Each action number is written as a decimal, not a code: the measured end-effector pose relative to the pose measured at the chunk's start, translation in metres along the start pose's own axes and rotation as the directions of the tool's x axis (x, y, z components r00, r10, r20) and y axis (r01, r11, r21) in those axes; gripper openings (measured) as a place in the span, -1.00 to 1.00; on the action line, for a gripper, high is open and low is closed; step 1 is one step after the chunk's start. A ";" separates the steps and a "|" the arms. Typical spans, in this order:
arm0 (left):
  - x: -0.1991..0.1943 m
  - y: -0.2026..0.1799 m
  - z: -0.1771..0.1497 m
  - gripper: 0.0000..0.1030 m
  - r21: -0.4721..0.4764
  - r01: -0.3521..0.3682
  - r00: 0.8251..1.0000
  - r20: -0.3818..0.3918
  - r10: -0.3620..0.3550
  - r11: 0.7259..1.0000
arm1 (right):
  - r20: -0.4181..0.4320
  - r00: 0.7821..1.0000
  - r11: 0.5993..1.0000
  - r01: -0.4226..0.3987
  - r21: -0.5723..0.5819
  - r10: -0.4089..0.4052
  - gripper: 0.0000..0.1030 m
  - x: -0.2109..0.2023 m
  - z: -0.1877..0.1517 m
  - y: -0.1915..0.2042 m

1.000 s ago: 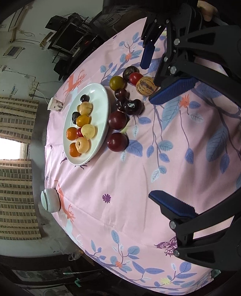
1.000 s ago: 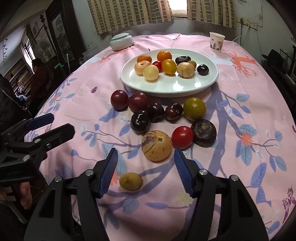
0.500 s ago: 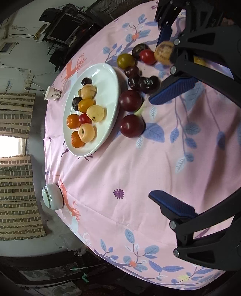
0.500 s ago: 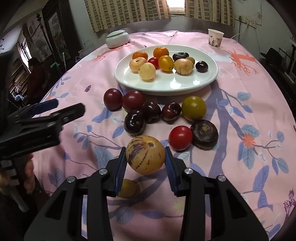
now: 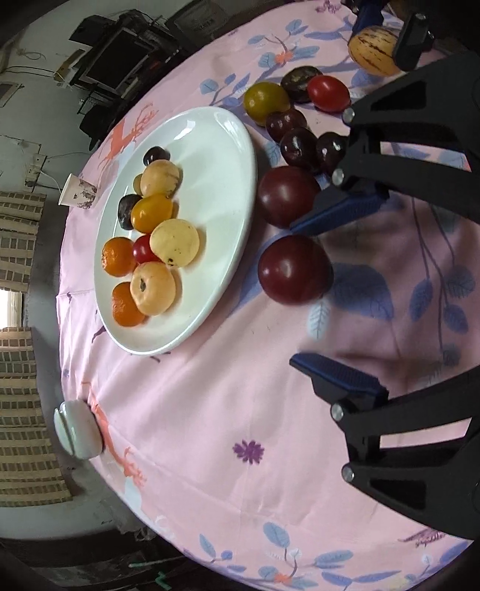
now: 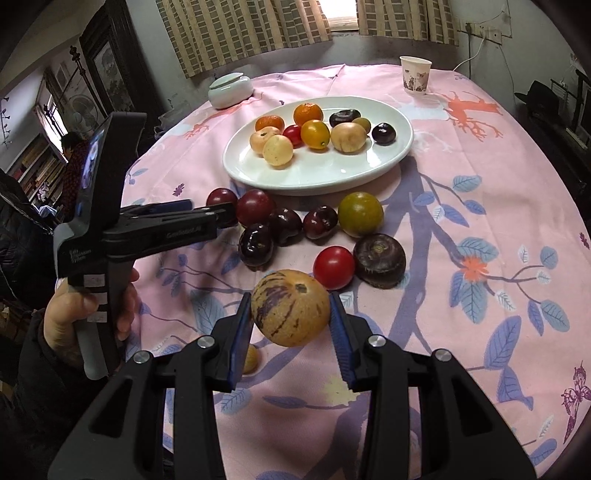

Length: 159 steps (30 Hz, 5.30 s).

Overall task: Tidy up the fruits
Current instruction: 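Grasp the striped melon-pear with the right tool while the left tool grasps a dark red plum, then place the striped melon-pear and red plum on the plate, opening both tools, then grasp the large dark purple fruit with the right tool while the left tool grasps a small yellow plum, then carry both fruits onto the white plate and open both tools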

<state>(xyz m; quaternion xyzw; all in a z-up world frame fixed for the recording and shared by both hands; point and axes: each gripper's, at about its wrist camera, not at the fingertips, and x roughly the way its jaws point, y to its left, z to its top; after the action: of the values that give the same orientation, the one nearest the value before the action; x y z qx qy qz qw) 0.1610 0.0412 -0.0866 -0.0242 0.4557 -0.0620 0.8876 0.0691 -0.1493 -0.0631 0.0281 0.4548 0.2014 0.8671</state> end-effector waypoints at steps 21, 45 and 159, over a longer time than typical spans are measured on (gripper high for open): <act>-0.057 -0.014 -0.037 -0.25 0.027 0.113 0.990 0.081 -0.115 0.993 | 0.008 1.000 1.000 0.003 -0.007 -0.003 -0.21 -0.004 0.002 0.007; -0.084 -0.043 -0.034 -0.25 0.090 0.139 0.986 0.084 -0.147 0.986 | 0.027 1.000 1.000 0.008 0.022 -0.008 -0.21 -0.007 0.013 -0.009; -0.073 -0.083 -0.082 -0.53 0.178 0.149 0.988 0.016 -0.154 0.973 | 0.044 0.992 0.991 0.122 -0.048 -0.120 -0.20 -0.037 -0.011 -0.013</act>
<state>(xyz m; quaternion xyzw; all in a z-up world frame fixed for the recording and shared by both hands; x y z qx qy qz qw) 0.0446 -0.0305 -0.0675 0.0189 0.4318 -0.1694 0.8857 0.0460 -0.1767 -0.0436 -0.0176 0.4327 0.1592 0.8872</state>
